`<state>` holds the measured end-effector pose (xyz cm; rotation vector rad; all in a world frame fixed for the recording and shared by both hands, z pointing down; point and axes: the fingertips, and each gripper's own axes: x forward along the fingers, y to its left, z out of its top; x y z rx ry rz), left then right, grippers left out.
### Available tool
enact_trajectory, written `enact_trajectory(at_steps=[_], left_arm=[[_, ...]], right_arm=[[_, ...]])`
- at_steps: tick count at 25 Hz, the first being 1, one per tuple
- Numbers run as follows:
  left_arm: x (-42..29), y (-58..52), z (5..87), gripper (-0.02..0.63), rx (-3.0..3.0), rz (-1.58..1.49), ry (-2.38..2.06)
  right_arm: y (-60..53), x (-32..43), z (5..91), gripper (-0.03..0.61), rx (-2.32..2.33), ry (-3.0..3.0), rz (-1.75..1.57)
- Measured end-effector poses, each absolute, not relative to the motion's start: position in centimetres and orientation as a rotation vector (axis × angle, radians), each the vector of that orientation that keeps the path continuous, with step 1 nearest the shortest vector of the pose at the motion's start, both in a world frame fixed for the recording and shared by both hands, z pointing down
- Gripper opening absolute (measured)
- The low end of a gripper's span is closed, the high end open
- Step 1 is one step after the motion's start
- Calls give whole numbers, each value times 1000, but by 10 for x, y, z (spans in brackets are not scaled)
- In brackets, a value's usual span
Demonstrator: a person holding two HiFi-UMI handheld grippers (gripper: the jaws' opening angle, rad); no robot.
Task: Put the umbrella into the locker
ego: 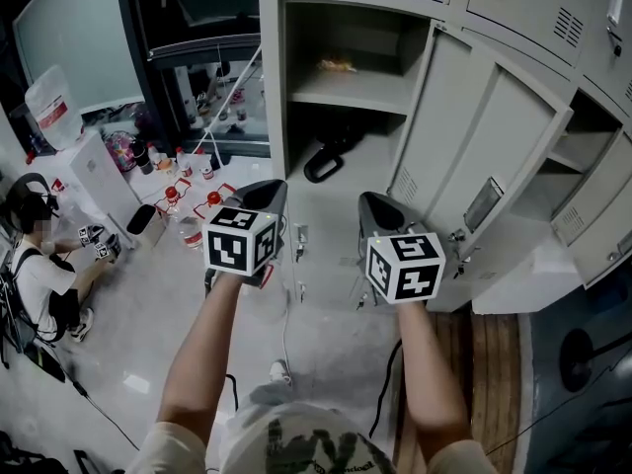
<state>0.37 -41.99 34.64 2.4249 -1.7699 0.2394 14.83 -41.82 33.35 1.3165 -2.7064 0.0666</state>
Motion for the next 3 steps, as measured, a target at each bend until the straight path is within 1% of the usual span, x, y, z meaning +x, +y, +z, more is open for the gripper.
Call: enact_trajectory(at_steps=[3], left_arm=[[5,-419,348,6,2425,246,-1765]], right_arm=[[-418,148,334,-3,1316,-2708,67]])
